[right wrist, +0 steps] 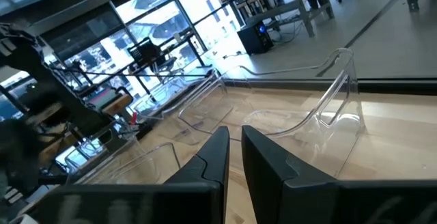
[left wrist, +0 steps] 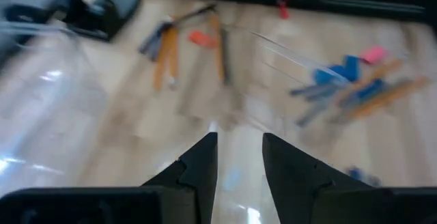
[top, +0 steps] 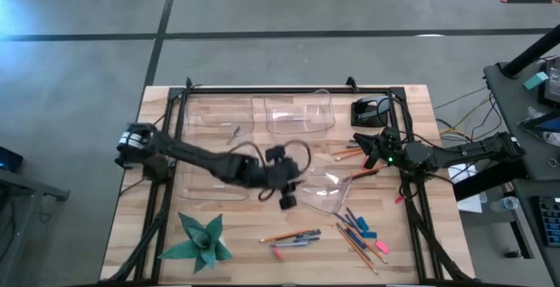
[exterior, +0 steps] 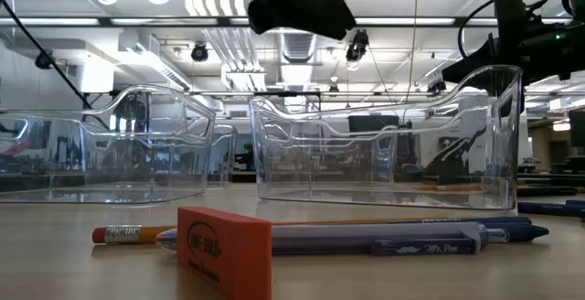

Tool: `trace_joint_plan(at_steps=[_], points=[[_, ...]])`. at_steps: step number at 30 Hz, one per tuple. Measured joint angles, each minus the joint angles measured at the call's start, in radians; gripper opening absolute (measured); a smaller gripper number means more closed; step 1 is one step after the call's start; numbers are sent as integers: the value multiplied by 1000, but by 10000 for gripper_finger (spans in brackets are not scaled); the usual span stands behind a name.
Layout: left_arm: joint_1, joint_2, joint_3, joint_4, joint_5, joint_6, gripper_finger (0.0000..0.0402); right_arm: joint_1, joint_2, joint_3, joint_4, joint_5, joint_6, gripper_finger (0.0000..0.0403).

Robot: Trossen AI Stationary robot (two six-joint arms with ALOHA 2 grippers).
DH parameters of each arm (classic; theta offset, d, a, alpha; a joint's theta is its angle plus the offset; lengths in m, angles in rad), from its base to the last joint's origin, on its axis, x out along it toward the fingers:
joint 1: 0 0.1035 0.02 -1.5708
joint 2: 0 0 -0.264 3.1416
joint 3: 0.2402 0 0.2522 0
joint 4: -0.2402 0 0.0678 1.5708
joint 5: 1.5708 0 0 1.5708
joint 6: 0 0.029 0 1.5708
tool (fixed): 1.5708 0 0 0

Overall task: Sort crayons/erasers/pens/pencils in bins
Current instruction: Put the orange pencil into the top right transparent bin

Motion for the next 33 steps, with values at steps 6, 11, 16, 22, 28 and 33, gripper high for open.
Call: trace_joint_plan(at_steps=[6, 11, 16, 22, 28, 33], points=[[-115, 4, -10, -5, 6, -39, 103, 0, 0, 0, 0, 0, 0, 34], [-167, 21, -23, -4, 3, -148, 103, 0, 0, 0, 0, 0, 0, 34], [-215, 81, -29, -7, 1, -256, 103, 0, 0, 0, 0, 0, 0, 34], [-272, 134, -29, -18, 4, -391, 103, 0, 0, 0, 0, 0, 0, 34], [-323, 170, -29, -77, 7, -521, 103, 0, 0, 0, 0, 0, 0, 34], [-341, 193, -29, -126, 28, -582, 103, 0, 0, 0, 0, 0, 0, 34]])
